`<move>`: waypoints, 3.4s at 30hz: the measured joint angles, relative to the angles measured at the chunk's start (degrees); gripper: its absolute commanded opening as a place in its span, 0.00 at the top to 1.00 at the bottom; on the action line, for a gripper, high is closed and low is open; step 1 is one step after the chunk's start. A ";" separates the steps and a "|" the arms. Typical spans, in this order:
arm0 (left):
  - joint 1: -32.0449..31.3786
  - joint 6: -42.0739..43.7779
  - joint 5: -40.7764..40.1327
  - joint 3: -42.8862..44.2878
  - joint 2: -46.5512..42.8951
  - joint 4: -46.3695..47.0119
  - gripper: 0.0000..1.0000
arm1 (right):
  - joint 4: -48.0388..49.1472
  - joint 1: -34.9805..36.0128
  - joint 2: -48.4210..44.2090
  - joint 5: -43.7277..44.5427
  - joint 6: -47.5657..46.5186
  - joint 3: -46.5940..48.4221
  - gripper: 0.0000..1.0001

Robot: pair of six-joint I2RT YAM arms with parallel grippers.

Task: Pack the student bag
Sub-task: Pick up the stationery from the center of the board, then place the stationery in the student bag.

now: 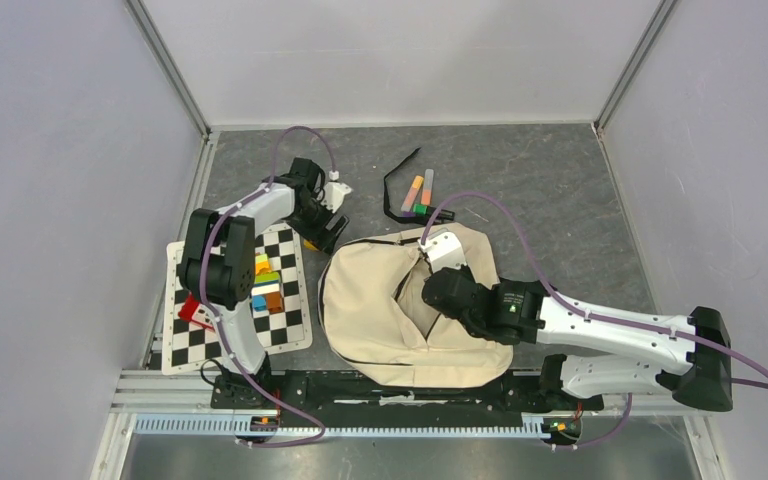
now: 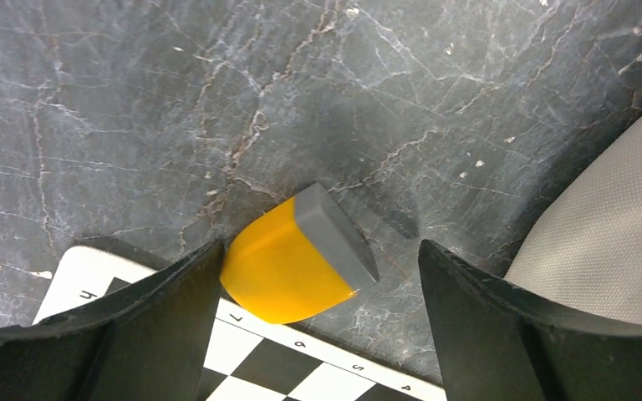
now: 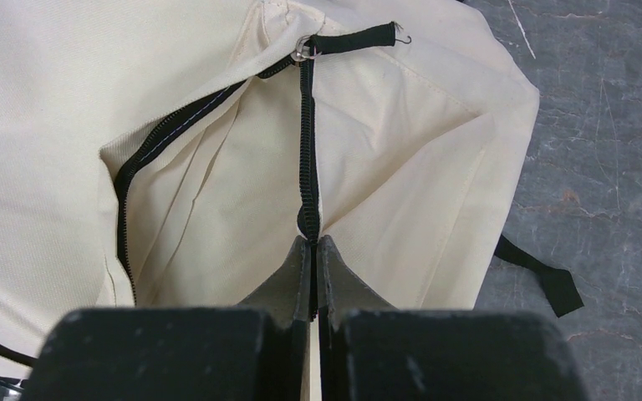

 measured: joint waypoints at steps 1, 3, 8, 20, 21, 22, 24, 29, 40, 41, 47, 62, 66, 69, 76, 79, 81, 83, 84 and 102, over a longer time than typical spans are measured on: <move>-0.42 -0.02 -0.72 -0.15 -0.11 -0.13 0.14 | 0.07 0.00 -0.02 -0.02 0.00 -0.11 1.00; -1.51 -0.44 -3.21 -0.35 -0.22 -0.48 0.14 | 0.26 0.00 -0.02 -0.04 0.02 -0.33 1.00; -2.80 -3.74 -7.98 -0.35 -0.20 -2.16 0.12 | 0.72 0.00 -0.11 -0.28 0.02 -0.72 1.00; -2.78 -12.09 -9.84 3.89 2.99 -6.40 0.35 | 1.66 0.00 -1.51 -0.61 0.37 -2.27 1.00; -2.78 -12.70 -9.79 4.35 3.26 -6.73 0.39 | 1.73 0.00 -1.55 -0.63 0.42 -2.34 1.00; -2.75 -13.25 -9.77 4.61 3.41 -6.93 0.42 | 1.75 0.00 -1.62 -0.66 0.44 -2.36 1.00; -2.78 -14.36 -9.90 5.27 3.87 -7.34 0.48 | 1.86 0.00 -1.77 -0.70 0.46 -2.43 1.00; -2.78 -16.92 -9.97 6.05 4.31 -7.41 0.55 | 2.10 0.00 -2.27 -0.90 0.50 -2.91 1.00; -3.43 -21.29 -10.56 2.84 -4.76 -5.68 0.55 | 2.12 0.00 -2.51 -0.90 0.42 -2.95 1.00; -3.50 -21.66 -10.82 2.47 -6.21 -5.66 0.55 | 2.12 0.00 -2.51 -0.90 0.39 -2.95 1.00; -5.03 -25.07 -10.93 0.07 -13.81 -5.55 0.53 | 2.12 0.00 -2.51 -0.90 0.00 -2.95 1.00; -30.91 -43.21 -7.74 -9.49 -32.89 -4.37 0.53 | 2.12 0.00 -2.51 -0.68 -0.72 -2.29 1.00; -37.73 -48.63 -4.90 -13.16 -33.09 -1.53 0.53 | 2.14 0.00 -2.51 -0.39 -0.74 -2.29 1.00; -40.44 -51.58 -3.76 -14.34 -33.09 0.70 0.52 | 2.40 0.00 -2.60 -0.35 -0.76 -2.29 1.00; -44.02 -56.94 -2.12 -15.89 -31.10 8.61 0.41 | 3.43 0.00 -3.65 -0.39 -1.07 -2.32 1.00; -45.24 -58.03 -1.88 -15.89 -28.48 11.30 0.29 | 3.45 0.00 -3.93 -0.42 -1.09 -2.32 1.00; -45.66 -58.51 -2.16 -15.96 -28.06 12.04 0.24 | 3.45 0.00 -4.15 -0.44 -1.07 -2.32 1.00; -45.88 -59.06 -3.06 -16.26 -28.52 13.16 0.20 | 3.45 0.00 -4.37 -0.44 -1.07 -2.34 1.00; -45.88 -59.32 -3.61 -16.74 -29.03 13.92 0.18 | 3.45 0.00 -4.42 -0.44 -1.05 -2.34 1.00; -46.03 -70.88 -5.90 -31.36 -37.51 30.84 0.45 | 4.28 0.00 -4.42 -0.63 -1.07 -2.45 1.00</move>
